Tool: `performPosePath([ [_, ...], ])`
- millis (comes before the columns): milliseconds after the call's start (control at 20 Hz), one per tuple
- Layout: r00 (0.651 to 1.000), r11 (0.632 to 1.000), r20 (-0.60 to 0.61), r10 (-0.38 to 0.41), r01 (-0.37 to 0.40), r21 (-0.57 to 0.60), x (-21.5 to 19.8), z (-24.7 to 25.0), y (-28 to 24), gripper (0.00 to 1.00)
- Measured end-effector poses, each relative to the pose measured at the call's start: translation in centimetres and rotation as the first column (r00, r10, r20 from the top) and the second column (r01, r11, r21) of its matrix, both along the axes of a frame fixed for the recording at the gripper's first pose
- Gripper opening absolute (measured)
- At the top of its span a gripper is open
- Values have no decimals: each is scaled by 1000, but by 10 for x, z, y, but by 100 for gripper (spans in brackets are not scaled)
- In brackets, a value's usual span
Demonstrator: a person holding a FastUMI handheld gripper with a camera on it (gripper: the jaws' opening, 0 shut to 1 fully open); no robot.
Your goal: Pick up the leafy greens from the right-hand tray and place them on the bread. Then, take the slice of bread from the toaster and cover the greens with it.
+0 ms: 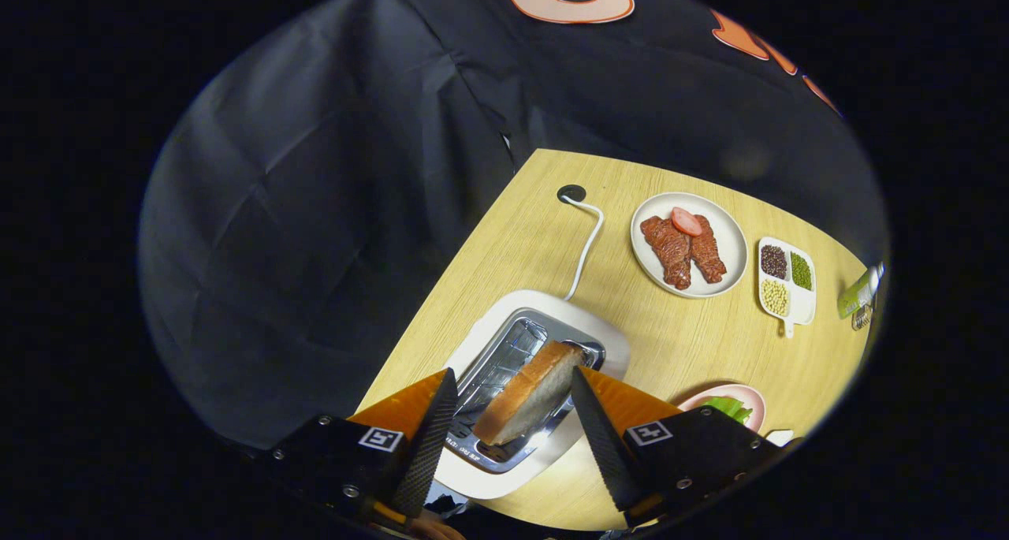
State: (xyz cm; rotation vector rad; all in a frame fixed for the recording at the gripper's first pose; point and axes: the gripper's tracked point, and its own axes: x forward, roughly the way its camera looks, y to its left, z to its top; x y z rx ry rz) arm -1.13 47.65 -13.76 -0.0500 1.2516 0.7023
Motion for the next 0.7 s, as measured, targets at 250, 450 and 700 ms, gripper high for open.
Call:
performPosePath([
  [250,999,998,-19,-35,34,-56,5,-17,-10,68],
  [450,999,997,-21,-34,32,-64,4,-21,-13,41],
  [700,997,997,-27,-69,68,-43,6,-16,-22,20],
])
